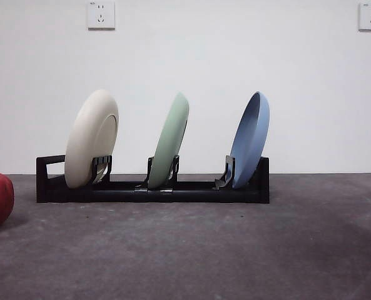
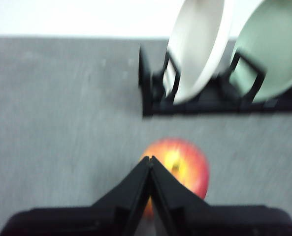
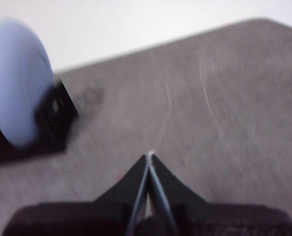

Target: Take the blue plate from the plate rack,put the plate on the table,take the apple from the table,put the apple in the plate

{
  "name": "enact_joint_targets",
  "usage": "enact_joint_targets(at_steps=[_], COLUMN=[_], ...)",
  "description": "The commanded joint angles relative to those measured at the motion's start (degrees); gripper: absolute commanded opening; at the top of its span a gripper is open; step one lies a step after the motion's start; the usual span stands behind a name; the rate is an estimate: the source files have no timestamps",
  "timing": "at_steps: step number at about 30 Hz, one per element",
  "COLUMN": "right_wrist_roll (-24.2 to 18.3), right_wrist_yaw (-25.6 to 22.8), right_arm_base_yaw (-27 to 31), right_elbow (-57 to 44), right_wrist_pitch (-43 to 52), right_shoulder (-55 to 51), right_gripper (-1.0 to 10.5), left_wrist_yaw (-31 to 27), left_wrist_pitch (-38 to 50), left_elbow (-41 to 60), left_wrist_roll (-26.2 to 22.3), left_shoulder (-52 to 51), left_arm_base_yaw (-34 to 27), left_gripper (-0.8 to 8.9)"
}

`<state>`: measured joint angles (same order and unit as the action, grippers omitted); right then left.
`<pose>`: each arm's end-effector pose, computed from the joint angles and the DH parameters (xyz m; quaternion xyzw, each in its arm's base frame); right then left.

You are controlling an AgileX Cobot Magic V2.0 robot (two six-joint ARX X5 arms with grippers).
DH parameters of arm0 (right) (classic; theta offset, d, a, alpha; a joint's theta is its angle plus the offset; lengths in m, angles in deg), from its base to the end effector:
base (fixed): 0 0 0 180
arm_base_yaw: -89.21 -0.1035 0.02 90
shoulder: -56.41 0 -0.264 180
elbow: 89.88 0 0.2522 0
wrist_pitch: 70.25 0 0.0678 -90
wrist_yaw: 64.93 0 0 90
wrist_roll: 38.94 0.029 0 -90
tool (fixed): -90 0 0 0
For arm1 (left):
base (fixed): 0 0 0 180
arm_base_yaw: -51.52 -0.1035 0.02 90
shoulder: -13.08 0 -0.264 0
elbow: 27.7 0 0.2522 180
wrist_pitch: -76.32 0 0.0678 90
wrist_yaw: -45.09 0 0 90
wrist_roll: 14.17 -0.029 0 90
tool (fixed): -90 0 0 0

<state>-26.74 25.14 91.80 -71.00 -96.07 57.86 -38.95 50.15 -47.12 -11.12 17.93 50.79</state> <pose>0.0924 -0.0041 0.1716 0.1076 0.0704 -0.0296 0.9913 0.0957 -0.0018 0.1698 -0.0323 0.1021 -0.0427 0.9933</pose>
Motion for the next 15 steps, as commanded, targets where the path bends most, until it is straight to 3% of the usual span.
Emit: enact_joint_targets(at_steps=[1, 7, 15], right_wrist_roll=[4.3, 5.6, 5.6], right_wrist_yaw=[0.6, 2.2, 3.0], right_arm_base_yaw=[0.1, 0.1, 0.1], right_elbow=[4.2, 13.9, 32.8], right_wrist_pitch=[0.9, -0.8, -18.0], right_shoulder=[0.0, 1.7, 11.8], right_gripper=[0.0, 0.0, 0.0], left_wrist_yaw=[0.5, 0.5, 0.7], left_wrist_pitch=[0.8, -0.4, -11.2], left_elbow=[-4.6, -16.5, -37.7], left_wrist_roll=[3.4, 7.8, 7.8], left_shoulder=[0.3, 4.3, 18.8], left_arm_base_yaw=[-0.1, -0.1, -0.1], left_gripper=[-0.06, -0.06, -0.06])
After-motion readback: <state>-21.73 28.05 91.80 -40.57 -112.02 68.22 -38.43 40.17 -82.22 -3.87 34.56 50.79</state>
